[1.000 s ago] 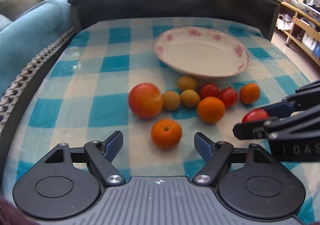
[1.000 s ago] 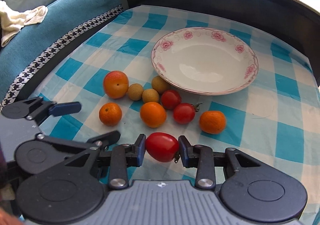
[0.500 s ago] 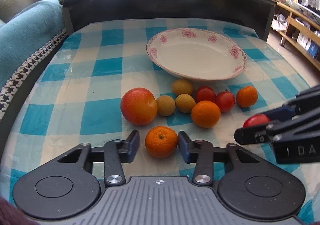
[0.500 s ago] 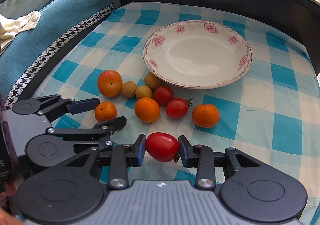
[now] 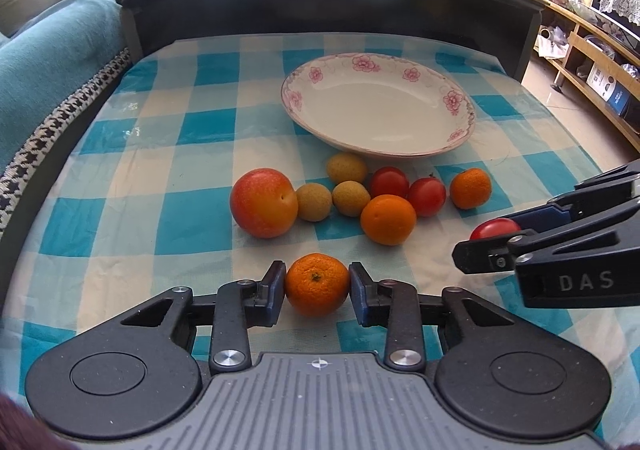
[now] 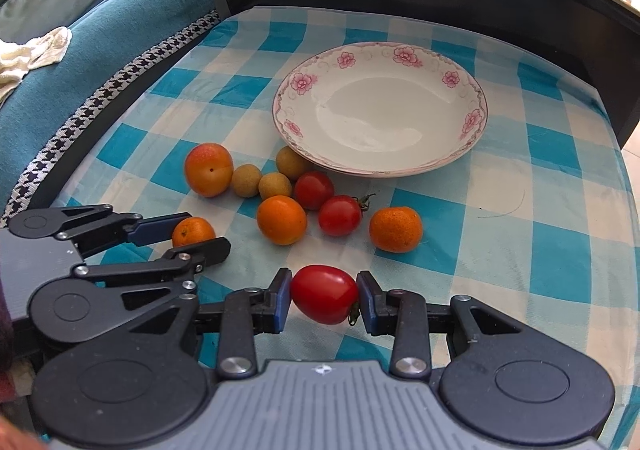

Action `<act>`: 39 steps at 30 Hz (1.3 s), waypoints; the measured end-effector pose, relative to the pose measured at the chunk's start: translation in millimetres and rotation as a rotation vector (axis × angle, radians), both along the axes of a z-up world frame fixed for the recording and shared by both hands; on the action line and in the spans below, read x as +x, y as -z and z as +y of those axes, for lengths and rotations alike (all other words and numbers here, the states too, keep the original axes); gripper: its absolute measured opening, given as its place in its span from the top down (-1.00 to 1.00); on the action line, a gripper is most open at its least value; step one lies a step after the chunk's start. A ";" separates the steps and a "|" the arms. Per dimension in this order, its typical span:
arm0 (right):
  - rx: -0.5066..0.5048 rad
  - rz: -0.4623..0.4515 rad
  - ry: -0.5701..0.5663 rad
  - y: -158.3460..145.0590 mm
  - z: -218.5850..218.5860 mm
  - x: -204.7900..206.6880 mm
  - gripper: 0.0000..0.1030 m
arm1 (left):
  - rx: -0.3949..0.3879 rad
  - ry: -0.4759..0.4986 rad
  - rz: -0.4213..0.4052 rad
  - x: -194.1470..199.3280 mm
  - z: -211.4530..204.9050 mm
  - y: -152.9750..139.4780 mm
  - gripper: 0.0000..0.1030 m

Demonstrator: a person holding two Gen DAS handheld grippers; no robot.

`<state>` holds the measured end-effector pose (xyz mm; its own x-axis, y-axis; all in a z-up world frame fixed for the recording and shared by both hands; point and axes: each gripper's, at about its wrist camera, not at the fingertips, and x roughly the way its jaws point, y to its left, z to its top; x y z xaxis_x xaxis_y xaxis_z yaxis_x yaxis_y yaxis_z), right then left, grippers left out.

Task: Organize fruits
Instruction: 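Carry the tangerine and tomato over the flowered white bowl with both grippers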

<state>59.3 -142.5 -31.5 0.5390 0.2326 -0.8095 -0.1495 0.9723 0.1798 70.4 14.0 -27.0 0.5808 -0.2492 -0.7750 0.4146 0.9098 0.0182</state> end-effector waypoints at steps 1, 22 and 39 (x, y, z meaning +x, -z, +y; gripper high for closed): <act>-0.001 0.000 0.001 -0.6 -0.3 -0.5 0.29 | -0.005 0.002 0.001 -1.0 -1.0 -2.1 0.19; -0.005 -0.058 0.070 -37.1 -5.9 2.6 0.29 | -0.062 0.015 -0.061 20.8 -20.9 -49.6 0.20; 0.052 -0.059 0.138 -57.9 -35.4 44.2 0.29 | -0.078 0.028 -0.073 63.5 -45.8 -68.9 0.22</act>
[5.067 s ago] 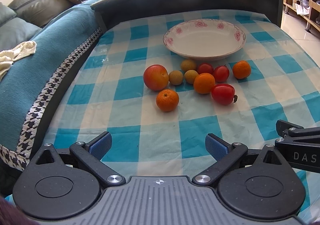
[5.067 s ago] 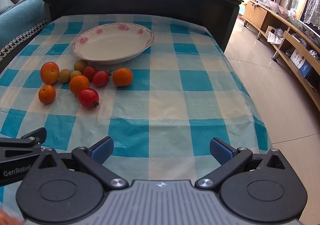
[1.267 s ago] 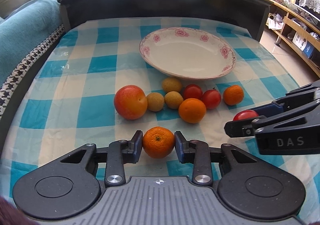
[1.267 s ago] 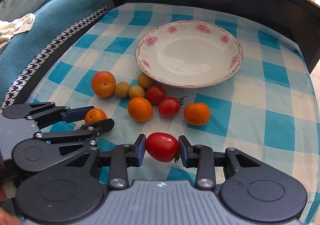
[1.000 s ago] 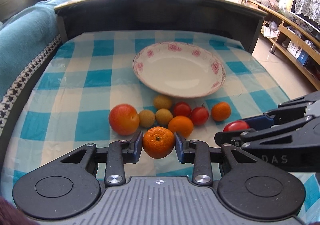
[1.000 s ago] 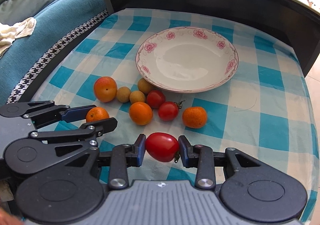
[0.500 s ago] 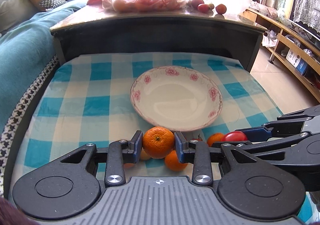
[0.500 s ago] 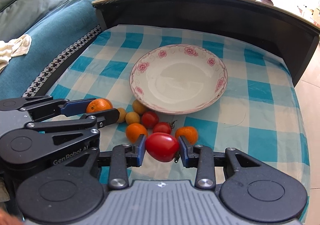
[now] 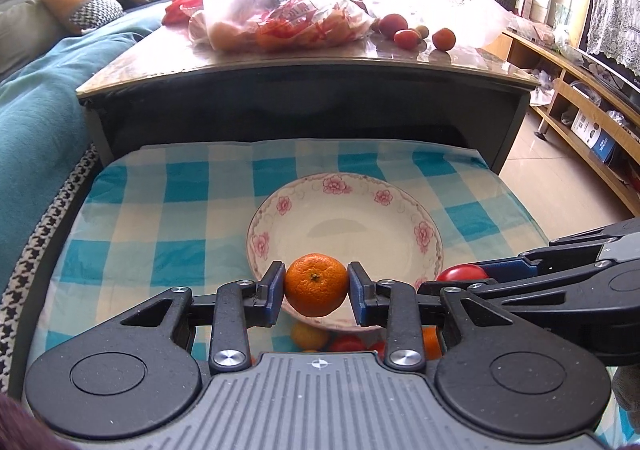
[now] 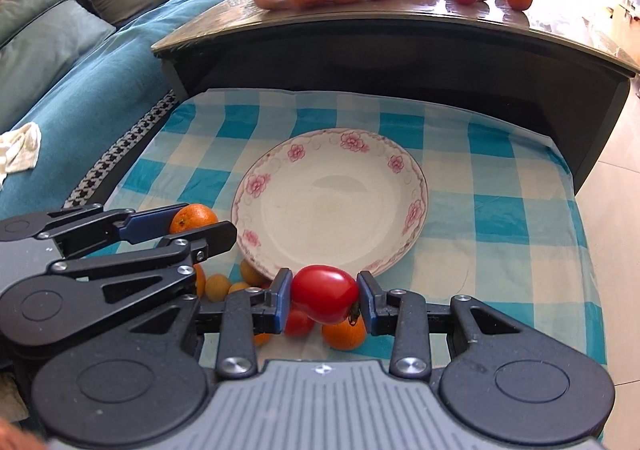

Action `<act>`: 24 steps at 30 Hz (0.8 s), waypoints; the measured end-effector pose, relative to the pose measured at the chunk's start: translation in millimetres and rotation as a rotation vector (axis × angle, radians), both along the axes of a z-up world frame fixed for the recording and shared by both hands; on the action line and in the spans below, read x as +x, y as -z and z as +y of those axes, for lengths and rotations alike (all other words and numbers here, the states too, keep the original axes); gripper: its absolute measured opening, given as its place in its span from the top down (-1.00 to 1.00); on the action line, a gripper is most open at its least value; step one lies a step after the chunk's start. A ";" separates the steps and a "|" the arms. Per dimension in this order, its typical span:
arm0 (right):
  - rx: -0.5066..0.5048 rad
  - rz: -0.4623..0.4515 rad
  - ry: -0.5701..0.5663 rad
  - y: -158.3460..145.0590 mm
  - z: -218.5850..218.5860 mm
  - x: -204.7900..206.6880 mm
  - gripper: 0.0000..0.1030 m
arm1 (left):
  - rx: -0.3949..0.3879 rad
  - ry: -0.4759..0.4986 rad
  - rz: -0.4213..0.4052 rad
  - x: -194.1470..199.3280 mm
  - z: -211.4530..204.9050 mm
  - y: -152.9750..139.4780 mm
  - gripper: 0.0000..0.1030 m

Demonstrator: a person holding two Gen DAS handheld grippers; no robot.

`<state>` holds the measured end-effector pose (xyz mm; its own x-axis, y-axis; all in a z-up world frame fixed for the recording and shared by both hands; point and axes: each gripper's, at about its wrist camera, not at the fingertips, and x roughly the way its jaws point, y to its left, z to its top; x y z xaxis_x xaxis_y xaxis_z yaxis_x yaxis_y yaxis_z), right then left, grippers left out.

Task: Organize fruits
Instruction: 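Carry the tangerine and tomato over the flowered white bowl with both grippers, then open both grippers to drop the tangerine and tomato into the bowl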

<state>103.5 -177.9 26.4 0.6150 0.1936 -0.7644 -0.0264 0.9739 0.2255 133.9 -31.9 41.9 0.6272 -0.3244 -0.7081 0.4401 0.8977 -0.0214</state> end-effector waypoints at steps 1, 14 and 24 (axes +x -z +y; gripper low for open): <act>0.004 0.005 0.001 -0.4 -1.3 3.4 0.29 | 0.001 0.000 0.006 3.5 -1.3 0.4 0.22; -0.036 0.071 -0.008 17.4 -3.5 44.4 0.29 | 0.001 -0.020 0.140 43.1 -8.8 24.8 0.22; -0.059 0.102 -0.022 32.4 -2.9 63.1 0.29 | 0.020 -0.043 0.189 55.9 -11.0 39.3 0.22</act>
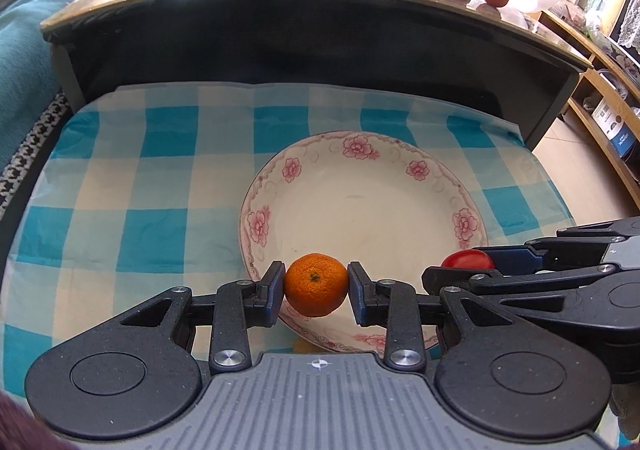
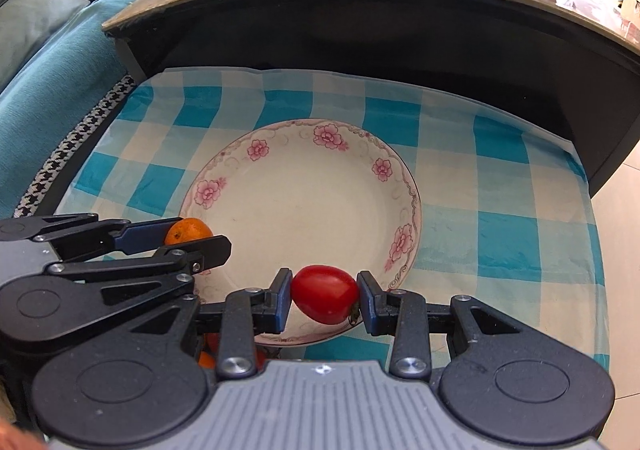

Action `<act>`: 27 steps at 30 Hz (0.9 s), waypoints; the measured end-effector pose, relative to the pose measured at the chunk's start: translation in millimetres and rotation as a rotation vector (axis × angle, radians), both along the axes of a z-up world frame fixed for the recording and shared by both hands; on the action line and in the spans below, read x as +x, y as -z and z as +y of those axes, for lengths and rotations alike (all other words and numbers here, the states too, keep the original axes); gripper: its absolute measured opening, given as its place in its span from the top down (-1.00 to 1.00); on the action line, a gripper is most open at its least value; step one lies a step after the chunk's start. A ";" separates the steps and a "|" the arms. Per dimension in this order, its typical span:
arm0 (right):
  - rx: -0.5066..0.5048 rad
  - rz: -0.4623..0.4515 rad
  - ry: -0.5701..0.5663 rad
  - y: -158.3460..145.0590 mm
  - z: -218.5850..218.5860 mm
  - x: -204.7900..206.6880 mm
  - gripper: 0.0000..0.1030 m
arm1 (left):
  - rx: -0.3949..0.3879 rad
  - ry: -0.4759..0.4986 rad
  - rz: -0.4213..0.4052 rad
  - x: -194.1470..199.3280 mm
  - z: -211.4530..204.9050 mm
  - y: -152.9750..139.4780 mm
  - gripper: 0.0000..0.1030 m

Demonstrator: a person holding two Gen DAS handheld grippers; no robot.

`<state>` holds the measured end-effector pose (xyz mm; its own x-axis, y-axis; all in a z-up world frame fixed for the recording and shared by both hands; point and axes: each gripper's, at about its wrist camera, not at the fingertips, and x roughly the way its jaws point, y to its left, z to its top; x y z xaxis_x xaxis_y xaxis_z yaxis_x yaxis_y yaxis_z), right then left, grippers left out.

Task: Organize fruits
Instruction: 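Open both grippers to drop the tangerine and tomato into the bowl, then withdraw both open grippers from the bowl toward the remaining fruits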

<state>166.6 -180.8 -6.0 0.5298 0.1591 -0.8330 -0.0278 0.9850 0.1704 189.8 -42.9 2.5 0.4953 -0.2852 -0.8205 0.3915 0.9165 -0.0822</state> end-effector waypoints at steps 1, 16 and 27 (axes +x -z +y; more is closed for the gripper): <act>-0.001 0.003 -0.001 1.3 0.2 1.1 0.29 | 0.001 -0.002 0.003 0.1 -0.1 1.2 0.22; -0.009 0.003 0.003 6.5 1.4 4.1 0.27 | 0.003 -0.016 0.005 2.3 0.5 5.4 0.12; -0.006 -0.026 0.044 -4.9 -5.3 -1.2 0.27 | -0.020 -0.013 -0.043 -5.3 4.4 -11.8 -0.12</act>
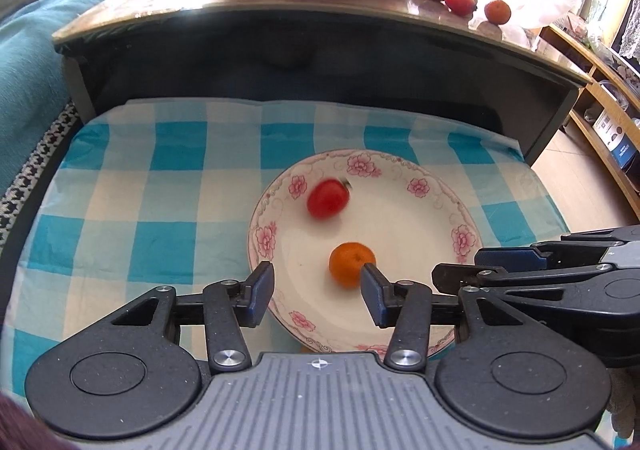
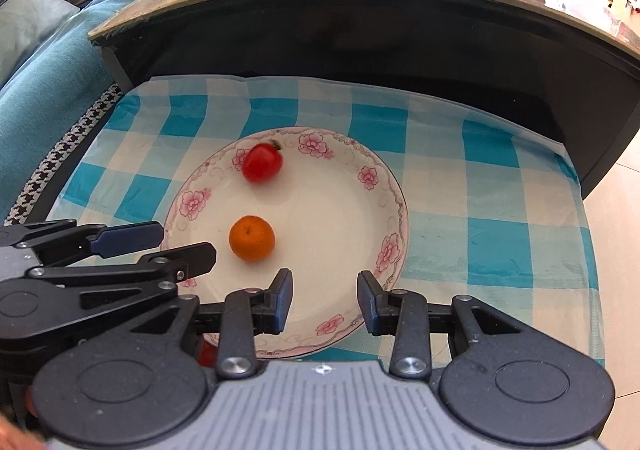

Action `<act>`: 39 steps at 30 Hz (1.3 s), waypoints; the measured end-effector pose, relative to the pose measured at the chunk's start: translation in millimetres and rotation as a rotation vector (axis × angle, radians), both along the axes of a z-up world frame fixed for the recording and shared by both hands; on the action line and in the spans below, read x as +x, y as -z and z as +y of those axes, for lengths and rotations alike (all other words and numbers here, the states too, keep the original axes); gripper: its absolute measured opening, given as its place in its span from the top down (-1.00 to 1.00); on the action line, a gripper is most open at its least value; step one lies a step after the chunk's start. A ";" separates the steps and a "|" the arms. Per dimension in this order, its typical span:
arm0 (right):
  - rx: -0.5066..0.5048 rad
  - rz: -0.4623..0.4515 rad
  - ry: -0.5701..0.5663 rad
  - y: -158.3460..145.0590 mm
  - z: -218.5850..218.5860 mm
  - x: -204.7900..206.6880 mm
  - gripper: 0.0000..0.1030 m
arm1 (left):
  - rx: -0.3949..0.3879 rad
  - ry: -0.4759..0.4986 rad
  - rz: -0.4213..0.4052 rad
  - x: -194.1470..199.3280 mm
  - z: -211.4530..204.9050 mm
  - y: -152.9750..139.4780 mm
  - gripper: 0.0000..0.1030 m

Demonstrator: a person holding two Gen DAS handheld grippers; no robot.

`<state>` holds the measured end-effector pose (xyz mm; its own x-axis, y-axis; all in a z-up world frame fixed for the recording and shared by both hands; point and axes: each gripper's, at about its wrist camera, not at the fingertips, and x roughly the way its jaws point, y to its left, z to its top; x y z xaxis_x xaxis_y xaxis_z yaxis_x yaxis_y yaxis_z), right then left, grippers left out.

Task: Organize fruits
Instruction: 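Withdraw both open grippers from the bowl toward the remaining fruits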

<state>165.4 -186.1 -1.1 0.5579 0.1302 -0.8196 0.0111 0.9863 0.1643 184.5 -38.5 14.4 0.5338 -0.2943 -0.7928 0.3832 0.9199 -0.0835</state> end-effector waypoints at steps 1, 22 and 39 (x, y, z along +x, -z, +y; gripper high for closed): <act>0.002 -0.005 0.003 -2.1 -0.3 -1.2 0.27 | -0.003 0.001 -0.005 -1.1 0.5 -1.8 -0.14; 0.037 -0.021 0.006 -18.8 4.7 -45.3 0.25 | -0.038 0.005 -0.023 -41.8 20.8 -18.3 -0.33; 0.071 0.034 0.019 -4.8 10.9 -70.2 0.13 | -0.046 -0.022 0.033 -62.6 39.7 -10.7 -0.47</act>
